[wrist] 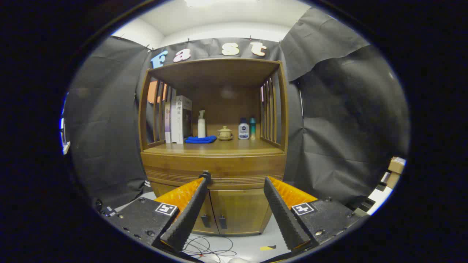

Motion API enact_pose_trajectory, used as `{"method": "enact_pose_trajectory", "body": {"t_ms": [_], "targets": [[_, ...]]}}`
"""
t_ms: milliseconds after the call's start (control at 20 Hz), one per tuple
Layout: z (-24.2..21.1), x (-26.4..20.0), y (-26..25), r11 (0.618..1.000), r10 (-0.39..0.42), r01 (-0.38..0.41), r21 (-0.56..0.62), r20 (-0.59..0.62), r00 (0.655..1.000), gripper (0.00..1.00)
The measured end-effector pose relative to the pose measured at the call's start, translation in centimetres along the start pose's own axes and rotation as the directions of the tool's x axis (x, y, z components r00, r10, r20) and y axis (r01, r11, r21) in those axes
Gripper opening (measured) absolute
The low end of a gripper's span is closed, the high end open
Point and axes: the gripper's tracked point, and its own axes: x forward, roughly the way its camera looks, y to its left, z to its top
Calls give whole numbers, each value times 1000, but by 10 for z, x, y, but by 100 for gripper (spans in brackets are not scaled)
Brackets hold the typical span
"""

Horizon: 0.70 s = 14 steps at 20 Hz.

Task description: Pull open the drawer, take out the items inside it, and place them on the countertop above the cabinet.

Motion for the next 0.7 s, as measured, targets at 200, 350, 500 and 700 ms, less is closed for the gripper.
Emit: {"method": "enact_pose_trajectory", "body": {"t_ms": [200, 350, 500, 700], "targets": [[4, 0, -1, 1000, 0, 0, 6, 4, 1000, 99], [4, 0, -3, 1000, -4, 4, -1, 6, 1000, 99], [7, -1, -3, 1000, -7, 7, -9, 9, 1000, 99], [8, 0, -2, 1000, -3, 4, -14, 14, 1000, 99]]}}
